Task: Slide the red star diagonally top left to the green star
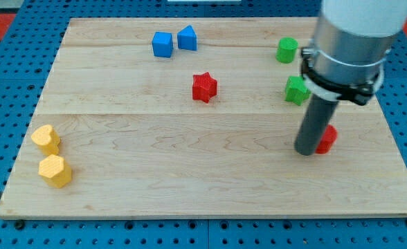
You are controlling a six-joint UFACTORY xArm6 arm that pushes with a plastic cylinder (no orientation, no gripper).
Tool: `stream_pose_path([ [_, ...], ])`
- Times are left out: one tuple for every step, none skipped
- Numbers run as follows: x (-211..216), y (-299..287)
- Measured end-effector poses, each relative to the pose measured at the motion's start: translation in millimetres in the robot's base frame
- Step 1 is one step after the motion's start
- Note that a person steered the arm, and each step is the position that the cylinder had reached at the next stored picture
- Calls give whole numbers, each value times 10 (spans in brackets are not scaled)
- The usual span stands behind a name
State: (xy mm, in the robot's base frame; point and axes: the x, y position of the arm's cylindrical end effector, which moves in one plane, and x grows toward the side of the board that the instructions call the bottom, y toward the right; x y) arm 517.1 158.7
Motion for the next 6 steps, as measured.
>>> stream_pose_path([
  [-60,-1037],
  [-634,-1560],
  [-1089,-1657],
  [-1238,-1989],
  [-1395,-1880],
  [-1636,-1168],
])
